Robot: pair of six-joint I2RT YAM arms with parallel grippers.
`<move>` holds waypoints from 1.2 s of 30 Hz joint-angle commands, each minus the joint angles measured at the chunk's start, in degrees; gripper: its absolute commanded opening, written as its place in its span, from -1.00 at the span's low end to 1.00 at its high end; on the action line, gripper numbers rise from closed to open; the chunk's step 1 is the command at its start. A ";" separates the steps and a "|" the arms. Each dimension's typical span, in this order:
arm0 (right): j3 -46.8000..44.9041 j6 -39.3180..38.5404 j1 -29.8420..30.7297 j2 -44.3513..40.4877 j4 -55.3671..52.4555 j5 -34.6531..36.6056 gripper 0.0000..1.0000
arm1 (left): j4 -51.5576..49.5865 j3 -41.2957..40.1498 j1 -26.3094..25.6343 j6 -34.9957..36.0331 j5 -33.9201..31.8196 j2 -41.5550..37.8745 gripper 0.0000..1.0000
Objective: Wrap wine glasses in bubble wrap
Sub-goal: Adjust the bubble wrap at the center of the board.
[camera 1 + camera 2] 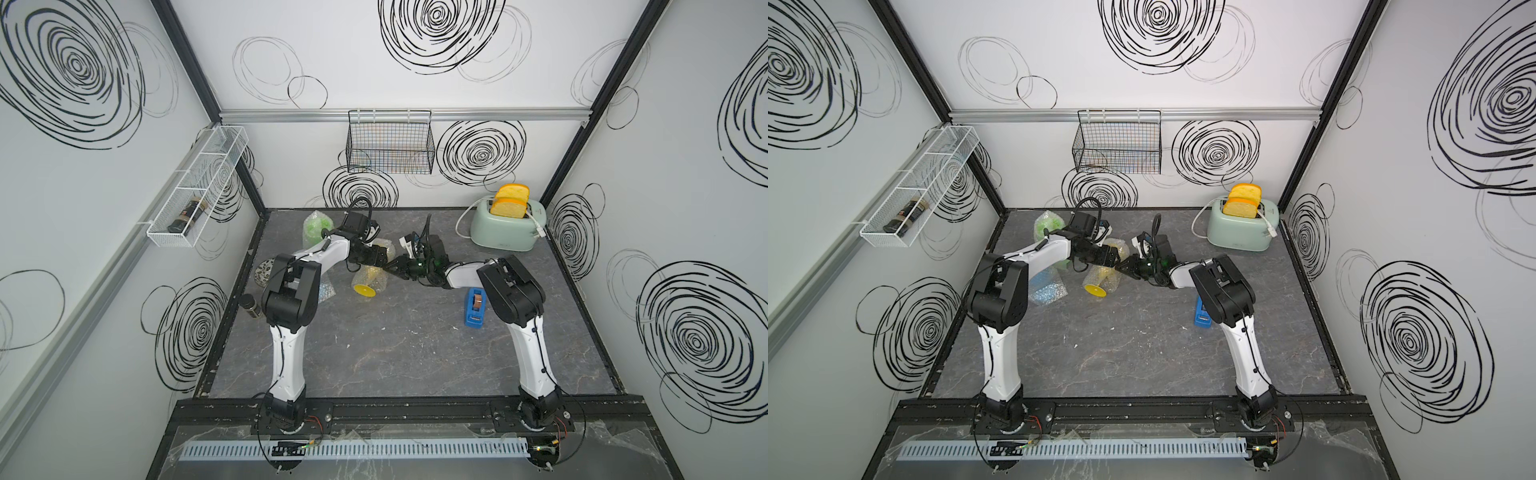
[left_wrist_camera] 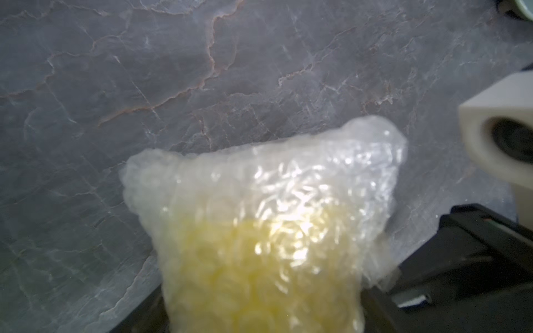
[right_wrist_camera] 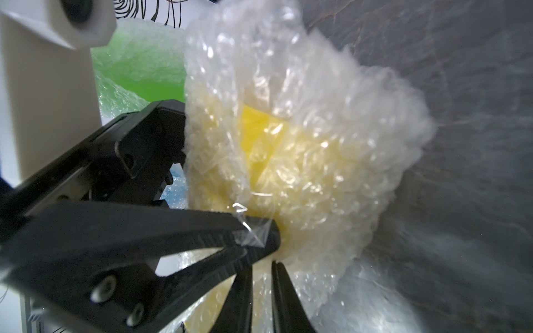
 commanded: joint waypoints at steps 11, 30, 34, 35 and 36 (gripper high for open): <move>0.09 -1.46 -4.77 -6.64 -3.74 -0.69 -0.91 | -1.83 -2.11 -0.27 1.99 -1.68 1.09 0.44; 14.04 -1.64 -2.97 5.80 -9.67 -1.50 -0.93 | -1.83 -2.49 -0.36 2.10 -1.00 0.78 0.33; 14.97 -1.66 -2.88 7.73 -10.54 -0.90 -0.94 | -1.73 -2.58 -0.36 2.08 -0.57 0.69 0.29; 15.19 -1.66 -2.83 7.99 -10.69 -0.95 -0.93 | -1.74 -2.62 -0.35 2.09 -0.54 0.73 0.28; 15.45 -1.70 -2.82 8.22 -11.07 -0.96 -0.93 | -1.61 -2.66 -0.32 2.08 -0.45 0.65 0.28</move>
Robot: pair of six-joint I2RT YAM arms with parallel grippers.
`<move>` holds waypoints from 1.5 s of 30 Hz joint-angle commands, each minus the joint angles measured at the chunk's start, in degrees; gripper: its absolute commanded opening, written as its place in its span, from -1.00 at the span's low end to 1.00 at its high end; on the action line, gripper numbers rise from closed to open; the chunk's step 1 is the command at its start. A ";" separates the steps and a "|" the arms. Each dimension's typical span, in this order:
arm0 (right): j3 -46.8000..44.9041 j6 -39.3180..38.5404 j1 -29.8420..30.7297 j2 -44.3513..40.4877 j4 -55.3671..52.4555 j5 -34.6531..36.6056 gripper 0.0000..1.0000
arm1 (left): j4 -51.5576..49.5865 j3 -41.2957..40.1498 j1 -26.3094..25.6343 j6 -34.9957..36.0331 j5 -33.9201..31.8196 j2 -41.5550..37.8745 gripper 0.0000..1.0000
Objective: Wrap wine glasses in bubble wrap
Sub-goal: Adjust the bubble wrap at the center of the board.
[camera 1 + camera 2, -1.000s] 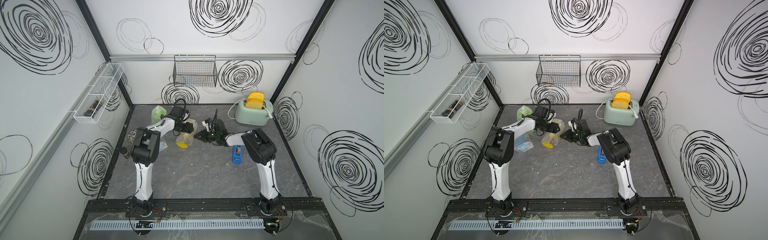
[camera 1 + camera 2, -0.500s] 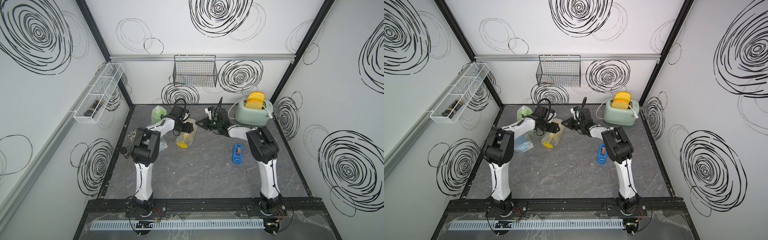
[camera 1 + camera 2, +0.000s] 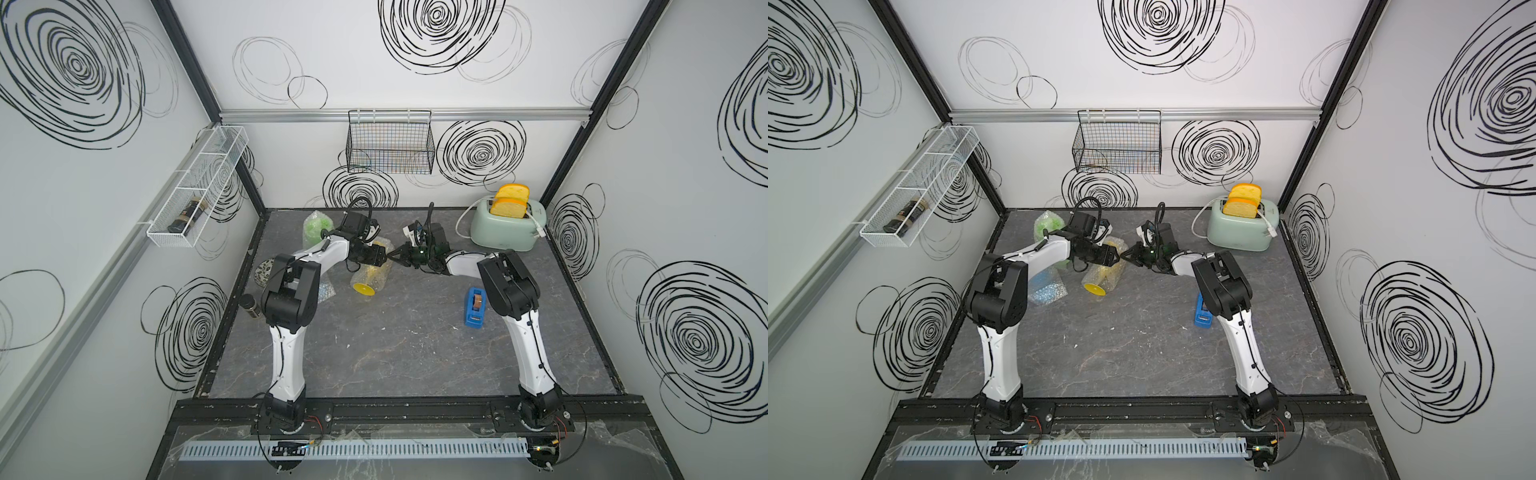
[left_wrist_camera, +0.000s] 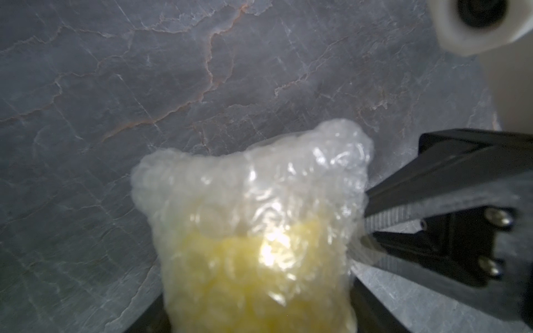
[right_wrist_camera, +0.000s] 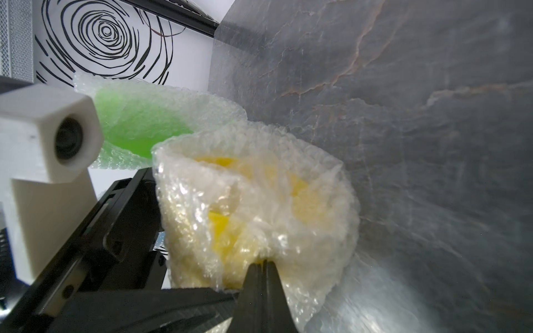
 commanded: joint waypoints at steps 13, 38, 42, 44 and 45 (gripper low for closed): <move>-9.12 -3.12 -1.53 -11.09 -3.85 -0.21 -0.84 | -2.22 -3.92 -0.02 0.66 0.24 -1.54 0.19; 2.54 -2.27 1.51 1.63 -8.48 -2.09 -0.87 | -2.40 -3.68 -0.64 0.79 0.77 -1.33 0.19; -1.47 -1.86 0.60 -1.71 -6.32 -2.49 -0.87 | -2.28 -3.86 -0.63 0.79 0.78 -1.24 0.19; -2.81 -1.83 0.16 -3.58 -5.89 -2.37 -0.87 | -2.23 -3.87 -0.64 0.79 0.74 -1.09 0.19; -3.20 -1.93 -0.02 -4.37 -5.64 -2.55 -0.86 | -2.30 -3.78 -0.59 0.85 0.77 -1.07 0.19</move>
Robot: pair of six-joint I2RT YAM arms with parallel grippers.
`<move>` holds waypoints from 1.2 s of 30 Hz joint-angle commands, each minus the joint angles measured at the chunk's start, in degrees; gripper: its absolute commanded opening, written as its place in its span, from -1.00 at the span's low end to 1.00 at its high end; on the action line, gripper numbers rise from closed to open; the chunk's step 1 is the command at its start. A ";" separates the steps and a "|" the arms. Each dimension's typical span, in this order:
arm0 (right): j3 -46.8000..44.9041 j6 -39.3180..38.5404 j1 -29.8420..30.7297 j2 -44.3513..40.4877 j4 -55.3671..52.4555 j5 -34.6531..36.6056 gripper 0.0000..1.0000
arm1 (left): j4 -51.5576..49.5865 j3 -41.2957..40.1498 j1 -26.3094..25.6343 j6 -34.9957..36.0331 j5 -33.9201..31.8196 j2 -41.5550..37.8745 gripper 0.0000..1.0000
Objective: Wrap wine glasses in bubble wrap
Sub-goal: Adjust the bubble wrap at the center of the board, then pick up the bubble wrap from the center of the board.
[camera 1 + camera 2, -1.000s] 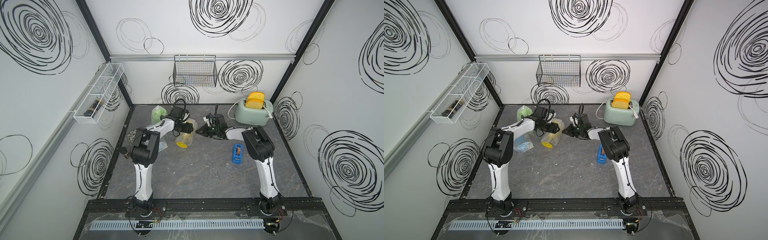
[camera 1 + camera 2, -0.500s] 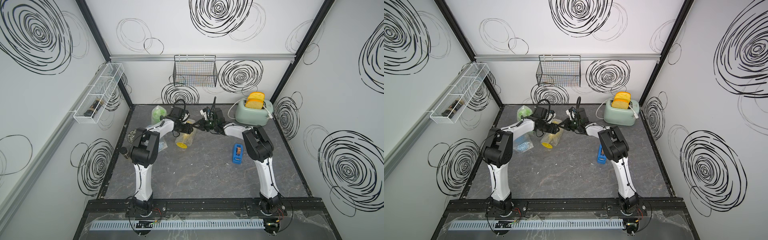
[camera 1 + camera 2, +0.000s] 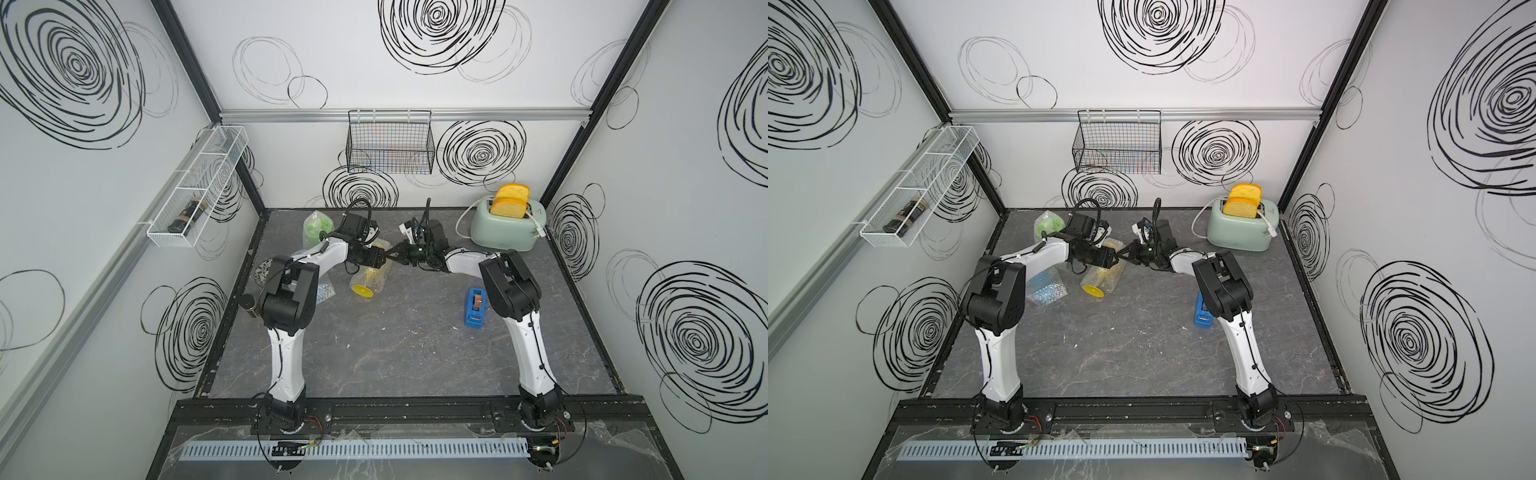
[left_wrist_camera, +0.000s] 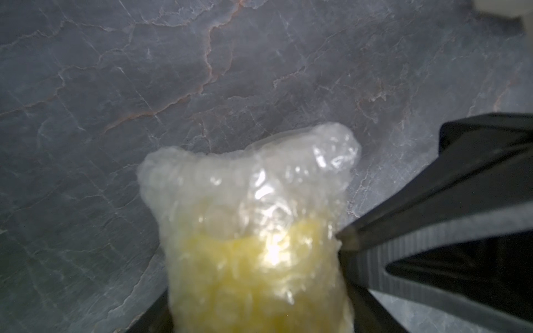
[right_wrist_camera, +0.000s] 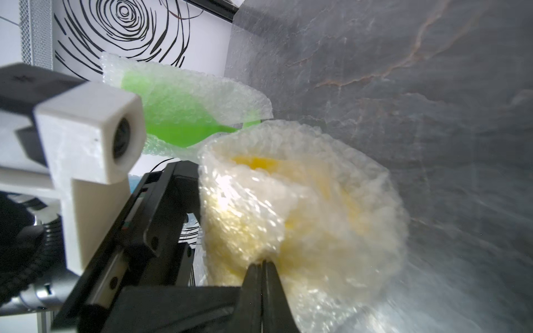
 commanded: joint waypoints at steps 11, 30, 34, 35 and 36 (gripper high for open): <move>0.08 -0.15 0.59 -0.16 -3.78 -1.11 -0.86 | -3.50 -1.36 -0.61 0.72 0.52 0.51 0.19; -17.32 -5.36 -5.90 -20.86 -2.58 2.62 -0.62 | 21.42 -18.98 3.17 -3.61 15.50 -20.96 0.12; -16.59 -5.07 -6.87 -21.58 -4.44 2.74 -0.53 | 52.83 -34.82 4.53 -6.77 19.68 -27.31 -0.01; -15.81 -5.10 -6.94 -21.30 -5.27 2.67 -0.51 | 62.54 -38.87 4.48 -6.67 20.69 -28.03 -0.02; -15.24 -4.93 -6.85 -21.20 -5.73 2.55 -0.50 | 72.84 -42.61 4.38 -6.82 21.92 -28.04 -0.03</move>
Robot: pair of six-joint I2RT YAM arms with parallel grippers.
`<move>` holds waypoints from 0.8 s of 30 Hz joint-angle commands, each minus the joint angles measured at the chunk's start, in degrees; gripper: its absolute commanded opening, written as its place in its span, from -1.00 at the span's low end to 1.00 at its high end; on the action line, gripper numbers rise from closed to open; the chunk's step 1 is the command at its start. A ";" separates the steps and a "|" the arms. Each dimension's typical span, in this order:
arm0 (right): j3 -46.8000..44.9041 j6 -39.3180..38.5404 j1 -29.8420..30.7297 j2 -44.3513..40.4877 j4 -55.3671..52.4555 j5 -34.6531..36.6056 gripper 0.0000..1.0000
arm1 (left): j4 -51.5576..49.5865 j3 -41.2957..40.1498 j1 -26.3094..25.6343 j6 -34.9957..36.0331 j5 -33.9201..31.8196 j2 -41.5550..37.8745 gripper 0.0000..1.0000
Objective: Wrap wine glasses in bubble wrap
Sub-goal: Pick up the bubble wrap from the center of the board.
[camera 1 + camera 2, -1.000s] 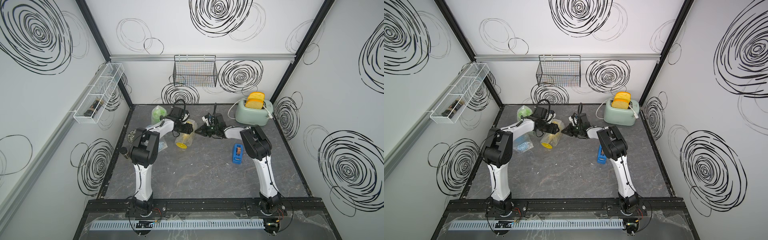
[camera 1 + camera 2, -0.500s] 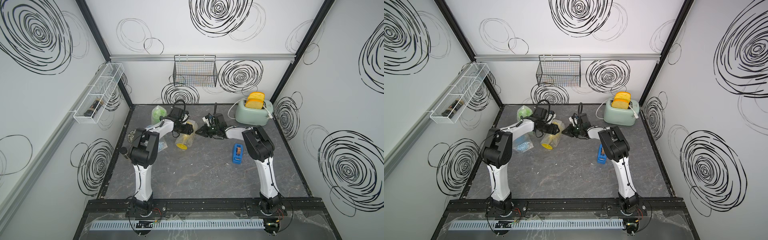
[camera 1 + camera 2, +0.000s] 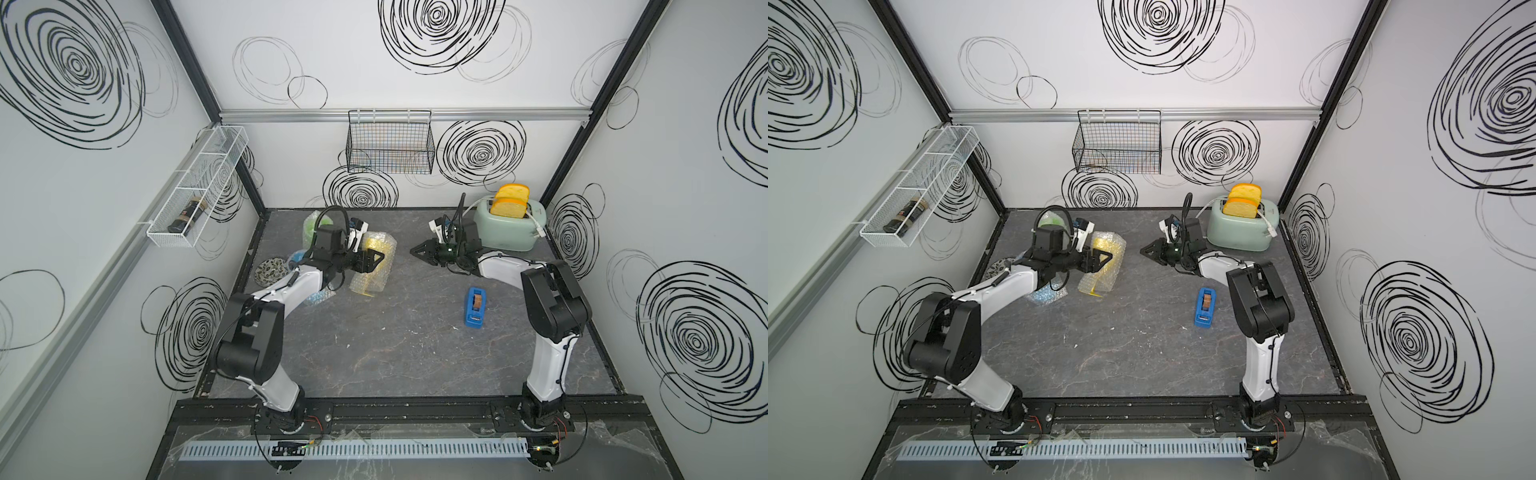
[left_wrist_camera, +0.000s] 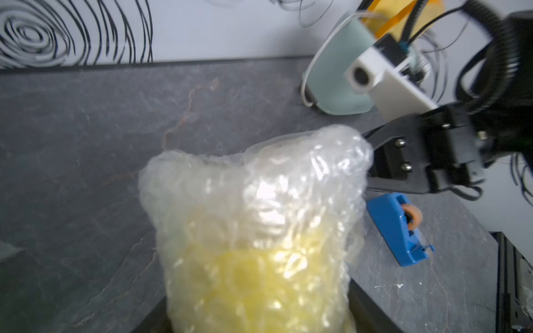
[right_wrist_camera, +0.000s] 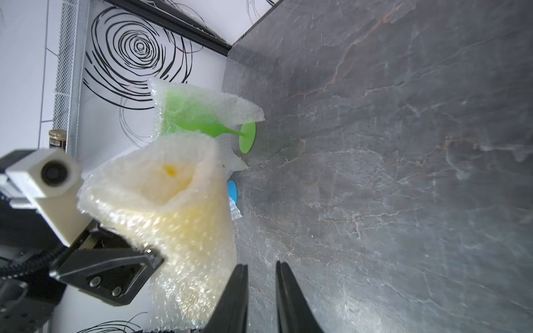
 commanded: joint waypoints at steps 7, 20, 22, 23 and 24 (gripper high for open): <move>6.56 -1.29 0.80 -0.33 -9.02 0.20 -0.43 | 70.34 -18.33 -2.44 -1.98 6.33 8.08 0.00; 28.78 -13.93 2.28 0.71 -46.38 2.04 -0.02 | 84.29 -23.79 -7.47 4.33 3.94 15.41 0.06; 31.92 -16.87 3.19 2.05 -52.29 2.92 0.02 | 84.30 -22.92 -6.96 2.64 3.95 16.49 0.07; 33.24 -18.42 3.72 2.71 -54.90 3.25 0.04 | 84.31 -22.71 -6.61 2.33 3.84 16.74 0.07; 33.80 -19.65 4.21 3.11 -56.41 3.72 0.06 | 84.35 -22.77 -6.49 2.42 4.00 16.78 0.08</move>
